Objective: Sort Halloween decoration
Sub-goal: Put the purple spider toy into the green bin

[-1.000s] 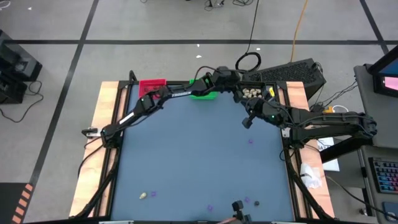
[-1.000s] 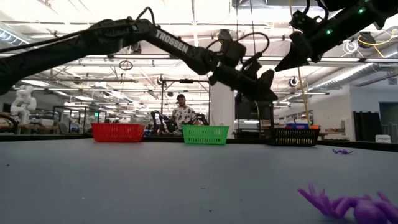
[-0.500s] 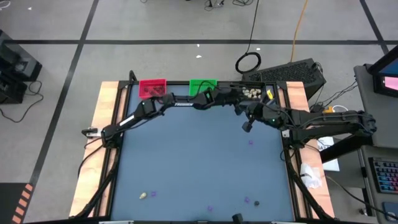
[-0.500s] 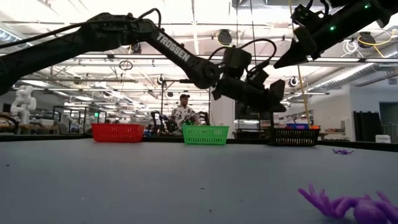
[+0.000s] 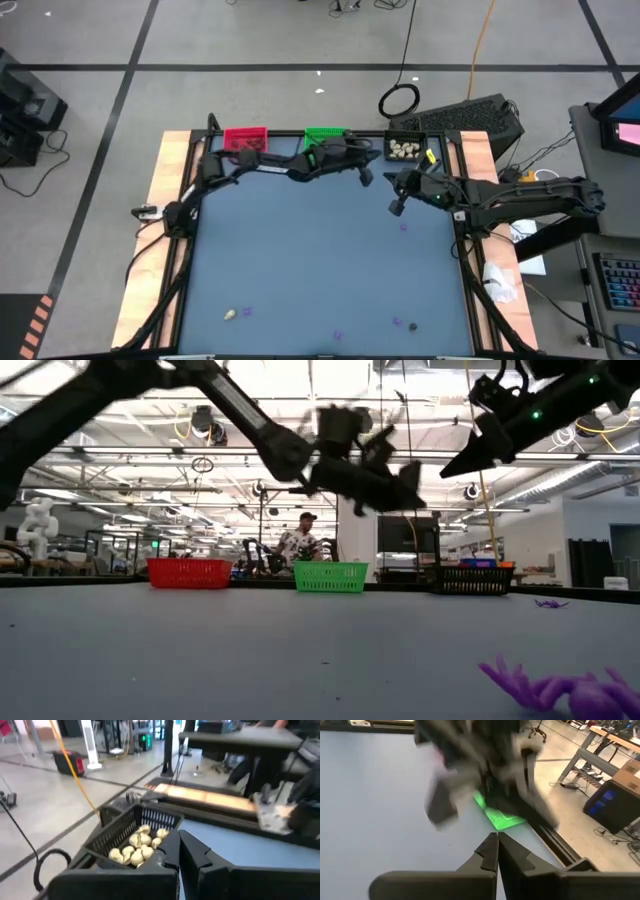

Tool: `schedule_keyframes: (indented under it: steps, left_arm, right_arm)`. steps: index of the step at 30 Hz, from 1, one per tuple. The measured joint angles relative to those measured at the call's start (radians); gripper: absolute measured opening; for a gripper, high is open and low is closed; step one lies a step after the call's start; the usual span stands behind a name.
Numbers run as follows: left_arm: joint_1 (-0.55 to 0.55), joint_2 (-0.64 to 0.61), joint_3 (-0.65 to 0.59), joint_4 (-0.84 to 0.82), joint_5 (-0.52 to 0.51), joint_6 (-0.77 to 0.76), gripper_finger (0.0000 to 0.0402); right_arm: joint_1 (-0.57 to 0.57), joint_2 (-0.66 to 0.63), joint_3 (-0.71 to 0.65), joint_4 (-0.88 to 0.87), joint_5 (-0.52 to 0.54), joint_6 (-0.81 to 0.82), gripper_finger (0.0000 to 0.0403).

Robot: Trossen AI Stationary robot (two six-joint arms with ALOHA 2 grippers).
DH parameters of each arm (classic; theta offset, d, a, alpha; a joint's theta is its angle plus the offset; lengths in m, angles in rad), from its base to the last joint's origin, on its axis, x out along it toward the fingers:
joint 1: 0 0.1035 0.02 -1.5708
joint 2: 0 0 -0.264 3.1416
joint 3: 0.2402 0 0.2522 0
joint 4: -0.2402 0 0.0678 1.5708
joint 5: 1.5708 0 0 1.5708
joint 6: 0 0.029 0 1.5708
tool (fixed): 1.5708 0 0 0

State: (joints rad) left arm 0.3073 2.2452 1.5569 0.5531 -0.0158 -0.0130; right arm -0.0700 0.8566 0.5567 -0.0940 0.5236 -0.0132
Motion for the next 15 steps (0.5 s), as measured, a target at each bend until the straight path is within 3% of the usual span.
schedule_keyframes:
  steps: [7,15]
  left_arm:
    - [-0.019,-0.198,-0.267,0.069,-0.001,0.002,0.0]
    - [-0.087,-0.381,-0.6,0.191,-0.023,0.024,0.0]
  right_arm:
    - [0.0,0.001,-0.071,0.088,-0.046,0.044,0.0]
    - [0.008,0.005,-0.073,-0.011,-0.204,0.188,0.0]
